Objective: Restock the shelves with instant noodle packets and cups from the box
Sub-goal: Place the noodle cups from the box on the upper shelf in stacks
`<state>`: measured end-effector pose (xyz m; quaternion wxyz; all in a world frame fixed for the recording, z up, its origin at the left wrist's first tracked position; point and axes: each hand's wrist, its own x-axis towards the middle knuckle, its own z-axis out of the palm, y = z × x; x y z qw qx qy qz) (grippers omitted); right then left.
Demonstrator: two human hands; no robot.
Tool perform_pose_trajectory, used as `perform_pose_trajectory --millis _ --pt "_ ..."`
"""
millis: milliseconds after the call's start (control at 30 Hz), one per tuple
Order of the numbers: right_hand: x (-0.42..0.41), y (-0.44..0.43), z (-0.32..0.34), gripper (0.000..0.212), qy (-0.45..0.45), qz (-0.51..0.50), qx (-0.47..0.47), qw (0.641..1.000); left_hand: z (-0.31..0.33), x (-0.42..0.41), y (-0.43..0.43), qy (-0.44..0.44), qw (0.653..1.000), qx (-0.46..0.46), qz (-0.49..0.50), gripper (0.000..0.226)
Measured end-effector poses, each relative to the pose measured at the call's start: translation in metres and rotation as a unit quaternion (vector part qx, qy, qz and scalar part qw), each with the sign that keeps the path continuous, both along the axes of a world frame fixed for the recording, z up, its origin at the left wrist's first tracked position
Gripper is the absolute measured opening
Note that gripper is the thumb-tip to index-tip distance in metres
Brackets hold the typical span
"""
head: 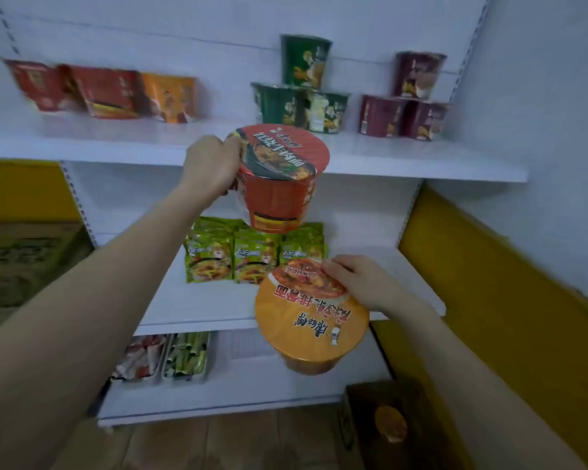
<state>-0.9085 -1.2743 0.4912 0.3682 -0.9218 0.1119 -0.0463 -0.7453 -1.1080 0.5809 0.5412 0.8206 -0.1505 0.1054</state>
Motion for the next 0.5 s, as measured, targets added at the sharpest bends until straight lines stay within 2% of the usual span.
perform_pose_trajectory --millis 200,300,500 --pt "0.073 0.100 0.057 0.033 -0.014 0.089 0.007 0.996 0.050 0.047 0.138 -0.013 0.998 -0.021 0.065 0.039" --pt "0.107 0.149 0.078 0.030 -0.024 0.106 0.022 0.994 0.069 0.073 0.200 -0.021 0.995 -0.022 0.099 0.030" --pt "0.167 0.218 0.107 0.035 -0.051 0.122 0.052 0.990 0.095 0.114 0.280 -0.032 0.992 -0.031 0.115 0.031"
